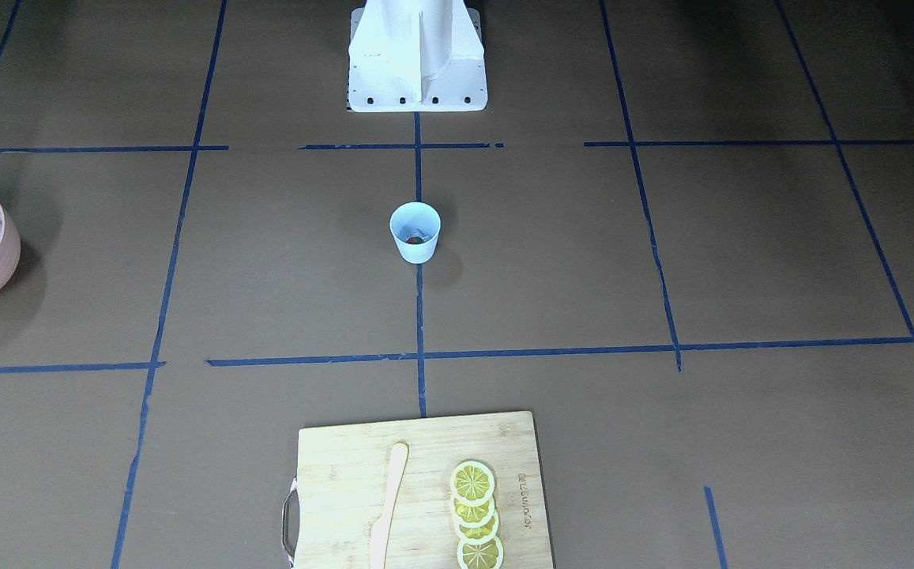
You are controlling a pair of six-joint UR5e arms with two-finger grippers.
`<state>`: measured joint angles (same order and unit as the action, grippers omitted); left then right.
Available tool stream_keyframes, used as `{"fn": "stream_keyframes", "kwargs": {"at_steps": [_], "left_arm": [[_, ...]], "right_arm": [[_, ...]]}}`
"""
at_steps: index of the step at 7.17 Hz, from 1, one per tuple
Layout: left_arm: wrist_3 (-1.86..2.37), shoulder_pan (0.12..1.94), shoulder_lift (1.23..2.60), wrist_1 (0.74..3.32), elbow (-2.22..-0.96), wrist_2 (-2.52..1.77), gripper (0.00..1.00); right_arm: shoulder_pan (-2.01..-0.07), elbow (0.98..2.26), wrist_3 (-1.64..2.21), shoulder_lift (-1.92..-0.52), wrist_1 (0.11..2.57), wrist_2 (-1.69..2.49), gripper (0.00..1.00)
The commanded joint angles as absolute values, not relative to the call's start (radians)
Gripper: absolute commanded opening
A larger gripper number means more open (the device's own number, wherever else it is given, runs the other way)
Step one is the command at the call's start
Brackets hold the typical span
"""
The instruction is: Put ice and strawberries in cup
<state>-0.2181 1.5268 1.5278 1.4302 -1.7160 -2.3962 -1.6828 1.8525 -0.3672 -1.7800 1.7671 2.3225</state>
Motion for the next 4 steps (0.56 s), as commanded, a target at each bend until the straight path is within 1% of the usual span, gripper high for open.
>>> {"fn": "stream_keyframes", "kwargs": {"at_steps": [1,4], "left_arm": [[-0.219,1.526,1.532,1.430,-1.724,-2.395,1.00],[-0.225,1.526,1.522,1.430,-1.723,-2.393,1.00]], "right_arm": [[-1.683,1.856,-0.365,-1.779,1.767,2.324,1.00],[-1.683,1.853,-0.365,-1.784,1.767,2.326,1.00]]}}
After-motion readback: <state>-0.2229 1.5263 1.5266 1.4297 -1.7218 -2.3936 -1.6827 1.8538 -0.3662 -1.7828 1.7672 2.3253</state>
